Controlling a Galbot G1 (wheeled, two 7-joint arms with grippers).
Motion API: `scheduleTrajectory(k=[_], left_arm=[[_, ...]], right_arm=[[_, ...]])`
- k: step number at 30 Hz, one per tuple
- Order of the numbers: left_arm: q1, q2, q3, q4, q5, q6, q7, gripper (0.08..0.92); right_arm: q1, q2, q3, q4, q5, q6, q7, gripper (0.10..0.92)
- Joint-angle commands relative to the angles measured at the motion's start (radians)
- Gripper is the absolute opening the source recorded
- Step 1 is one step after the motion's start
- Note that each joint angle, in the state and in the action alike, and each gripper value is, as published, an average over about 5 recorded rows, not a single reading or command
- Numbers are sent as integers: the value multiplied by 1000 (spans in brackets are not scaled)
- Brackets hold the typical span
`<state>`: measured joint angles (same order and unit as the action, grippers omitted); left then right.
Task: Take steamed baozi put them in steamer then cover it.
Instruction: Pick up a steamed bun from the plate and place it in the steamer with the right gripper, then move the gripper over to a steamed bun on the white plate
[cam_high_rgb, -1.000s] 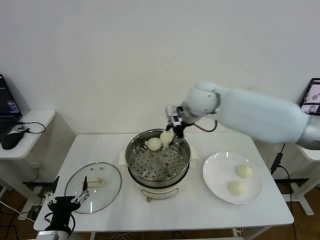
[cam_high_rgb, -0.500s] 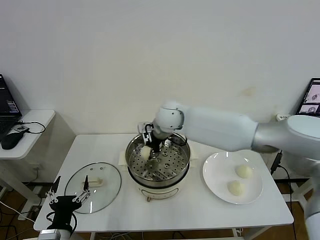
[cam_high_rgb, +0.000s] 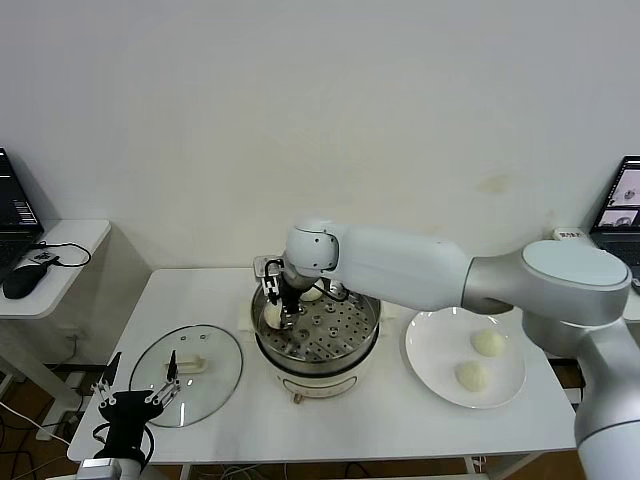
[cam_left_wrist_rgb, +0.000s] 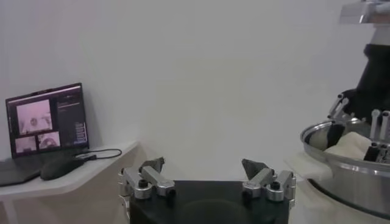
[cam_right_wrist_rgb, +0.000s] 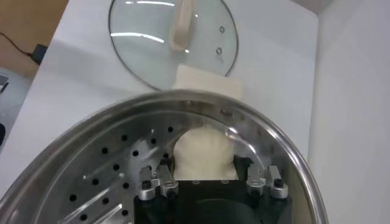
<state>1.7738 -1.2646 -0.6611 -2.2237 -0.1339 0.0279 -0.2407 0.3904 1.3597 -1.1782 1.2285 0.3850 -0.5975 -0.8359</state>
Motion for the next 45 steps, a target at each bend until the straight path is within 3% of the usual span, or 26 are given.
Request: scheduleTrajectory(k=[1, 7, 16, 27, 36, 45], left_arm=[[1, 0, 0, -3, 1, 0, 0, 823], [1, -2, 3, -11, 1, 0, 0, 823], [0, 0, 24, -18, 4, 1, 0, 823], [17, 17, 29, -17, 9, 0, 1, 823], [29, 22, 29, -10, 16, 1, 2, 823], [28, 16, 31, 0, 19, 1, 2, 823]], right_arm=[[13, -2, 5, -6, -14, 2, -24, 794], [153, -168, -15, 87, -101, 98, -175, 822], [313, -565, -67, 314, -191, 265, -340, 823], [57, -940, 59, 447, -409, 369, -374, 823], [-391, -1055, 350, 458, -553, 376, -318, 823], [-465, -1001, 365, 393, -602, 374, -270, 823]])
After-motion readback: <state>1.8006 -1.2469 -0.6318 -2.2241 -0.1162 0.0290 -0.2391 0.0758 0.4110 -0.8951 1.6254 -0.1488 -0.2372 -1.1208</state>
